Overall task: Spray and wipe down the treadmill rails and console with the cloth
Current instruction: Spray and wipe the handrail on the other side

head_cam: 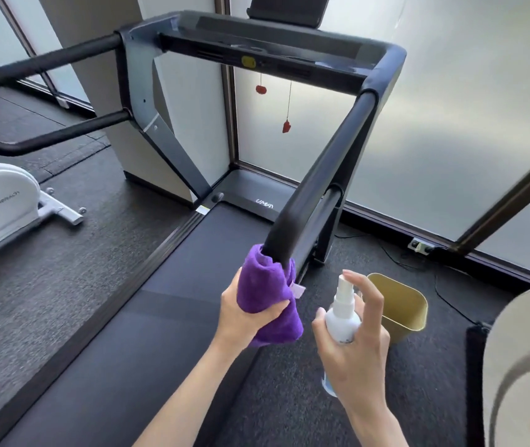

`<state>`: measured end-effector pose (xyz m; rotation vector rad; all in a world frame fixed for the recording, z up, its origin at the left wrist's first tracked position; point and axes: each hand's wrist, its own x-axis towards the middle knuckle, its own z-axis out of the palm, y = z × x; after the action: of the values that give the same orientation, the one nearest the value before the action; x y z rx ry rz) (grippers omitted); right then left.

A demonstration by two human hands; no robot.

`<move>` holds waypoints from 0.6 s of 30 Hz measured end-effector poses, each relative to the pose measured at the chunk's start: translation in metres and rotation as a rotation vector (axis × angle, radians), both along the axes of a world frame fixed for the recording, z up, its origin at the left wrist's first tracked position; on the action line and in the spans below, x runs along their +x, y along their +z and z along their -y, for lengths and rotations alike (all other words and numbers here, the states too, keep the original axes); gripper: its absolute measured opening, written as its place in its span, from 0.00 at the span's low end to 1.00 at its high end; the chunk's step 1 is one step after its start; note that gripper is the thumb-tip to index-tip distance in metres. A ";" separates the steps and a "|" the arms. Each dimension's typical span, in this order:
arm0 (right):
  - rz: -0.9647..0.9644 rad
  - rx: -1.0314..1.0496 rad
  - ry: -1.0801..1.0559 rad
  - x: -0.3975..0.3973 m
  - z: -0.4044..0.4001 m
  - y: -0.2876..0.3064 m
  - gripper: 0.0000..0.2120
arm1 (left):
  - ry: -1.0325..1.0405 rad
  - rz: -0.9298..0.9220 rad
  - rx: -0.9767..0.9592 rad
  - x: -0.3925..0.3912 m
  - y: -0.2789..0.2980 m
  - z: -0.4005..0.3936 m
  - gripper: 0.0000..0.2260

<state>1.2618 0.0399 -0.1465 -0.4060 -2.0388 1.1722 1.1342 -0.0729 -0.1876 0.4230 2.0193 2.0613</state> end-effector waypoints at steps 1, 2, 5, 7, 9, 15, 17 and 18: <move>-0.010 0.003 -0.006 0.001 0.000 0.001 0.34 | -0.046 0.025 -0.019 -0.003 -0.003 0.004 0.28; -0.017 0.002 -0.014 0.001 -0.001 0.003 0.32 | -0.092 0.030 -0.034 -0.007 -0.003 0.007 0.28; -0.032 -0.004 -0.046 0.003 0.000 0.008 0.30 | -0.128 -0.016 -0.016 -0.013 0.007 0.007 0.26; -0.041 -0.012 -0.056 0.004 0.001 0.010 0.29 | -0.047 -0.099 -0.001 -0.011 0.023 -0.003 0.27; -0.042 -0.016 -0.066 0.004 0.002 0.010 0.30 | 0.104 -0.198 -0.048 -0.004 0.041 -0.020 0.27; -0.051 -0.022 -0.071 0.004 0.011 0.009 0.28 | -0.059 -0.108 -0.027 -0.019 0.052 -0.017 0.26; -0.039 -0.015 -0.068 0.006 0.014 0.007 0.28 | -0.344 0.034 0.098 -0.033 0.051 -0.007 0.20; -0.035 -0.016 -0.072 0.007 0.014 0.006 0.28 | -0.437 0.093 0.118 -0.039 0.051 -0.005 0.17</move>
<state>1.2690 0.0259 -0.1407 -0.4594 -1.9699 1.1447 1.0955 -0.0682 -0.1363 0.7041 1.5845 1.8891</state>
